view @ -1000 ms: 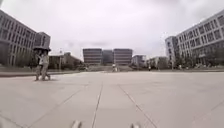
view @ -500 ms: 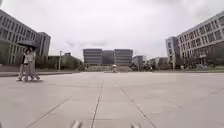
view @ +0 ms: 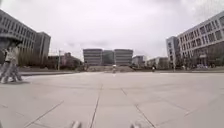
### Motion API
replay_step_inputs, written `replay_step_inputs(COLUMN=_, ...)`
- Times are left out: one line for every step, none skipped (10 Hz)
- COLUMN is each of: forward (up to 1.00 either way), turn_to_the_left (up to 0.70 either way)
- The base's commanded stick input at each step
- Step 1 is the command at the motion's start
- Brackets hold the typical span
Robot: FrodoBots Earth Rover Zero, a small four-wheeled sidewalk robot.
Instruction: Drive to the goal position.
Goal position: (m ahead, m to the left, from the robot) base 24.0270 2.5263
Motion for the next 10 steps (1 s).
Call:
replay_step_inputs(forward=0.70, turn_to_the_left=0.01)
replay_step_inputs(forward=0.70, turn_to_the_left=0.02)
replay_step_inputs(forward=0.70, turn_to_the_left=0.02)
replay_step_inputs(forward=0.70, turn_to_the_left=0.02)
replay_step_inputs(forward=0.70, turn_to_the_left=0.02)
replay_step_inputs(forward=0.70, turn_to_the_left=0.02)
replay_step_inputs(forward=0.70, turn_to_the_left=0.02)
replay_step_inputs(forward=0.70, turn_to_the_left=0.02)
replay_step_inputs(forward=0.70, turn_to_the_left=0.01)
replay_step_inputs(forward=0.70, turn_to_the_left=0.01)
